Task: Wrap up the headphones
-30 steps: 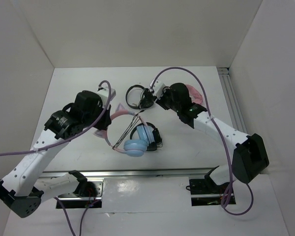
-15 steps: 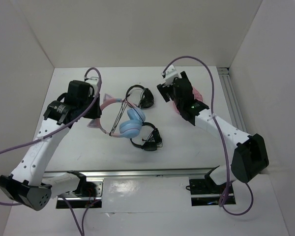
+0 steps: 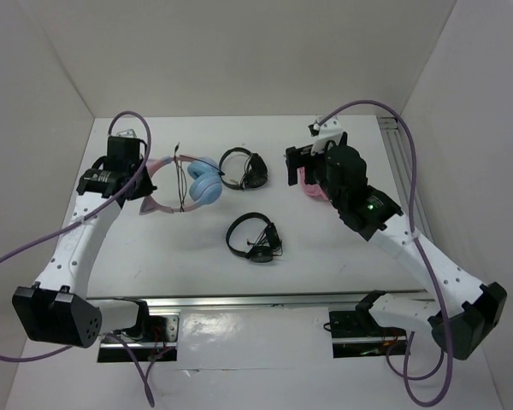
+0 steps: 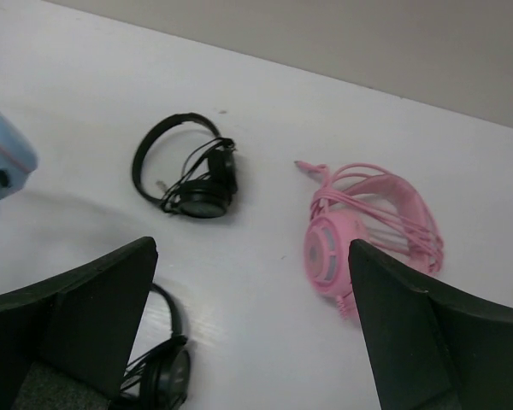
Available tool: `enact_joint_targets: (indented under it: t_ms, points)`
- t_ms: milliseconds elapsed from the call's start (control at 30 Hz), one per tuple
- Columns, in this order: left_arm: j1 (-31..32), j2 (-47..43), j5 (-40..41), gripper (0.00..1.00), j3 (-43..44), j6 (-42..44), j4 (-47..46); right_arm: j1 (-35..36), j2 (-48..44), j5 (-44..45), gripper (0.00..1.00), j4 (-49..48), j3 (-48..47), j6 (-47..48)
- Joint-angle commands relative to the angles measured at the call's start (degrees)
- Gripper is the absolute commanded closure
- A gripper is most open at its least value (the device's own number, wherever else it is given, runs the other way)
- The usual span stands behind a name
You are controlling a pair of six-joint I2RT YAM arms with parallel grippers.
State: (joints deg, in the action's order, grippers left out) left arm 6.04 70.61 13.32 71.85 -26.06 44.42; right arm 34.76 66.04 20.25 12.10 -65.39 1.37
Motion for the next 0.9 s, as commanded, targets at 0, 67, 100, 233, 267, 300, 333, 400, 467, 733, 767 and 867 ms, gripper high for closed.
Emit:
enact_joint_targets:
  t_ms: [0, 67, 100, 233, 267, 300, 333, 400, 467, 733, 767, 867]
  points:
    - [-2.61, 1.37, 3.37, 1.00, 0.22, -6.45, -5.58, 1.53, -3.63, -4.61, 0.00, 3.10, 1.75, -5.84]
    - [-3.93, 3.82, 4.95, 1.00, 0.22, -10.31, -5.58, 2.06, -4.42, -7.06, 0.00, 3.72, 2.28, -7.25]
    - [-5.41, 4.97, 5.74, 1.00, 0.74, -11.45, -5.58, 2.06, -5.21, -7.85, 0.00, 3.72, 3.93, -7.25]
    - [-7.97, 11.90, 8.11, 1.00, 4.69, -17.86, -5.58, 2.68, -6.36, -15.73, 0.00, 1.62, 5.88, -9.62]
    - [-7.98, 13.57, 8.99, 1.00, 6.44, -18.84, -5.58, 2.68, -6.97, -17.86, 0.00, 1.61, 6.67, -10.24]
    - [-8.50, 17.24, 9.79, 1.00, 7.50, -19.63, -5.58, 2.68, -6.98, -19.53, 0.00, -0.21, 7.20, -10.94]
    - [-9.20, 19.11, 9.79, 1.00, 8.64, -20.25, -5.58, 2.68, -7.85, -22.51, 0.00, -0.93, 7.72, -12.60]
    - [-9.82, 22.98, 9.27, 1.00, 12.67, -20.96, -5.58, 3.21, -8.56, -24.37, 0.00, -2.33, 8.52, -14.02]
    - [-9.82, 27.81, 9.27, 1.00, 14.97, -22.01, -5.58, 3.21, -9.18, -27.27, 0.00, -3.83, 10.36, -15.16]
    - [-9.82, 40.39, 11.38, 1.00, 21.13, -24.03, -8.30, 3.73, -9.18, -25.52, 0.00, -1.65, 11.07, -14.64]
    - [-9.82, 41.35, 11.38, 1.00, 21.13, -24.03, -7.69, 3.73, -9.18, -24.83, 0.00, -1.64, 10.55, -14.12]
    - [-9.82, 44.00, 10.85, 1.00, 21.75, -24.03, -8.30, 3.73, -10.84, -23.07, 0.00, -0.76, 11.15, -14.11]
